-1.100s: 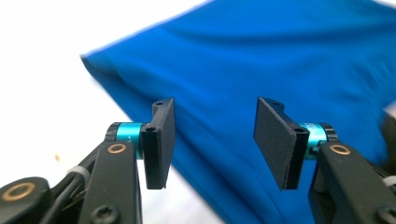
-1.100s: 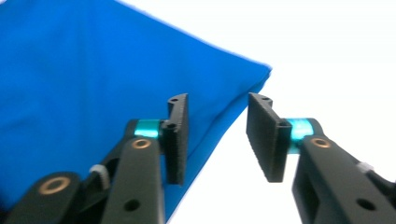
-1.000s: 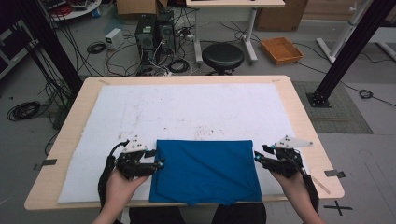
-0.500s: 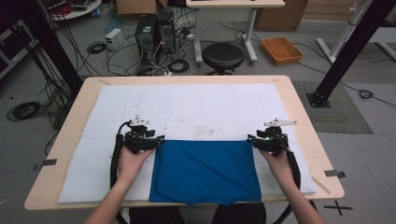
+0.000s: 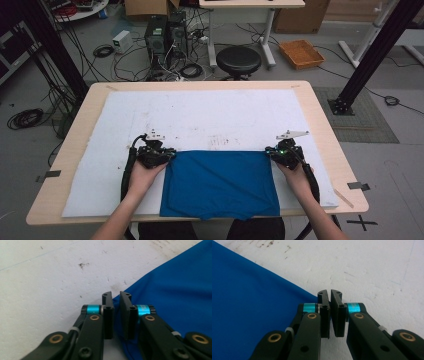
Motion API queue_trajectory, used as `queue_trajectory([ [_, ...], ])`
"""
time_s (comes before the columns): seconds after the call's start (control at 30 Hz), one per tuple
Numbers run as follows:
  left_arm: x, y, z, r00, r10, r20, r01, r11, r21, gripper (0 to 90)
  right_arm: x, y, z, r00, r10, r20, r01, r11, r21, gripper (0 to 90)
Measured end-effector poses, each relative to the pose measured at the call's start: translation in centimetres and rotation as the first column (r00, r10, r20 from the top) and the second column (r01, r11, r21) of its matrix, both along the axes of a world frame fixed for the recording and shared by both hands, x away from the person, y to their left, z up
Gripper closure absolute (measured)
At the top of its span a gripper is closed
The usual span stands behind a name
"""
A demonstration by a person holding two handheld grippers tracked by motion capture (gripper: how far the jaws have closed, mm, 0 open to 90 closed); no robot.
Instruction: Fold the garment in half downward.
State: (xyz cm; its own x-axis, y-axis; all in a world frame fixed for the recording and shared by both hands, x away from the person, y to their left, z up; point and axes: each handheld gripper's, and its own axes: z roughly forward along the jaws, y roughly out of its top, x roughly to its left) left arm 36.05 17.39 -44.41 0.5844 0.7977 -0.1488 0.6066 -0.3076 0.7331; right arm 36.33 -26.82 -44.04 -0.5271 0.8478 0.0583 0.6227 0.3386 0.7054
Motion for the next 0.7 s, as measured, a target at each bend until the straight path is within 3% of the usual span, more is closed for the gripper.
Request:
queue_trajectory([
  [0.27, 0.4, -0.2, 0.4, 0.9995, -0.013, 0.030, 0.012, 0.9990, 0.044, 86.7, 0.7, -0.2, 0.5, 0.9998, 0.014, 0.012, -0.014, 1.000, 0.005, 87.4],
  [0.37, 1.0, -0.3, 0.7, 0.9986, 0.007, 0.052, -0.009, 0.9992, 0.038, 86.6, 1.3, -0.2, 0.9, 0.9995, 0.010, 0.028, -0.010, 1.000, 0.006, 87.4],
  [0.7, 3.7, -0.7, 0.9, 0.9960, 0.031, 0.083, -0.034, 0.9986, 0.041, 86.5, 5.2, -0.2, 2.0, 0.9990, 0.027, 0.037, -0.027, 1.000, -0.013, 87.4],
])
